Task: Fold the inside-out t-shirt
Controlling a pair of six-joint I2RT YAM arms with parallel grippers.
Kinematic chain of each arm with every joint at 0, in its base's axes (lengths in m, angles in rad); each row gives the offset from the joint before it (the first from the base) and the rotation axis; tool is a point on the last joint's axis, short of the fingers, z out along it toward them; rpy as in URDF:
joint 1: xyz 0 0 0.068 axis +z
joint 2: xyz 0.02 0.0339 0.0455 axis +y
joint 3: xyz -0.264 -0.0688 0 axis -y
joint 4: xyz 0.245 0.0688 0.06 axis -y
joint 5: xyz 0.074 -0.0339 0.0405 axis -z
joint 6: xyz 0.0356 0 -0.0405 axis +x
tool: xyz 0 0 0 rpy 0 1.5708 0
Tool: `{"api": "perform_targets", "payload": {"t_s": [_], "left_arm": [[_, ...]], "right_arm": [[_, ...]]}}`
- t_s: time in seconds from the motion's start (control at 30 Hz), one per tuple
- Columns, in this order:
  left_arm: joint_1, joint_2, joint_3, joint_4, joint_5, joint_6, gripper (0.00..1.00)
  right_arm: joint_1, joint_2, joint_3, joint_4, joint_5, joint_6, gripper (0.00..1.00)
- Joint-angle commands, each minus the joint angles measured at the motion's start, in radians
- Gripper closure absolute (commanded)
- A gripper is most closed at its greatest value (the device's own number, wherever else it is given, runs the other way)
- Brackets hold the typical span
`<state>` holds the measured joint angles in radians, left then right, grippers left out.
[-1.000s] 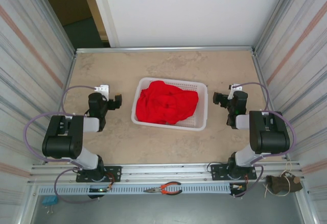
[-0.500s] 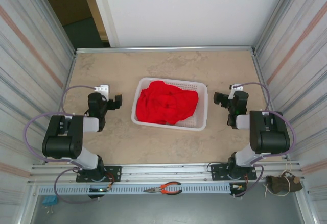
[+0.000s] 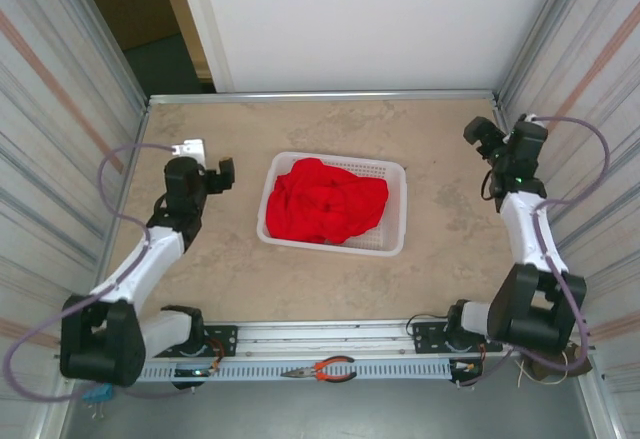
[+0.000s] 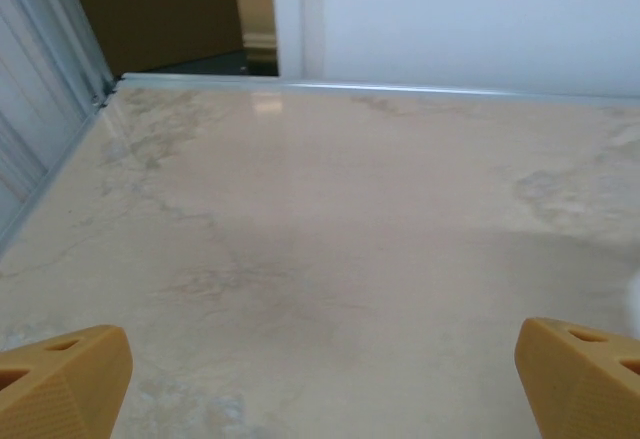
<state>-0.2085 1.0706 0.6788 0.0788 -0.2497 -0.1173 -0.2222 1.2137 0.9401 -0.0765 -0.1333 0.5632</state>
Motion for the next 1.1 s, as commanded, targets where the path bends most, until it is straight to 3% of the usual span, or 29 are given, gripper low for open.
{"api": "perform_targets", "payload": {"t_s": [0.0, 0.13, 0.27, 0.4, 0.5, 0.6, 0.77, 1.07], "left_arm": [[-0.083, -0.129, 0.069, -0.38, -0.098, -0.176, 0.01], [-0.133, -0.262, 0.127, -0.641, -0.077, -0.378, 0.01], [-0.149, -0.358, 0.131, -0.752, -0.063, -0.476, 0.01], [-0.152, -0.379, 0.175, -0.83, -0.06, -0.516, 0.01], [-0.153, -0.364, 0.223, -0.871, -0.066, -0.537, 0.01], [-0.154, -0.345, 0.27, -0.893, -0.071, -0.548, 0.01], [-0.154, -0.323, 0.362, -0.937, -0.095, -0.599, 0.01], [-0.155, -0.332, 0.408, -0.938, -0.066, -0.625, 0.01]], "right_arm": [[0.17, -0.134, 0.035, -0.301, -0.157, 0.019, 0.01], [0.533, -0.283, 0.025, -0.465, -0.069, 0.024, 0.01], [0.945, -0.328, -0.021, -0.508, 0.115, 0.125, 0.01], [1.337, -0.202, -0.04, -0.439, 0.293, 0.244, 0.01], [1.503, 0.014, 0.032, -0.397, 0.355, 0.273, 0.0], [1.582, 0.231, 0.15, -0.381, 0.38, 0.26, 0.0], [1.594, 0.497, 0.345, -0.379, 0.346, 0.251, 0.0], [1.47, 0.747, 0.578, -0.433, 0.442, 0.328, 0.0]]}}
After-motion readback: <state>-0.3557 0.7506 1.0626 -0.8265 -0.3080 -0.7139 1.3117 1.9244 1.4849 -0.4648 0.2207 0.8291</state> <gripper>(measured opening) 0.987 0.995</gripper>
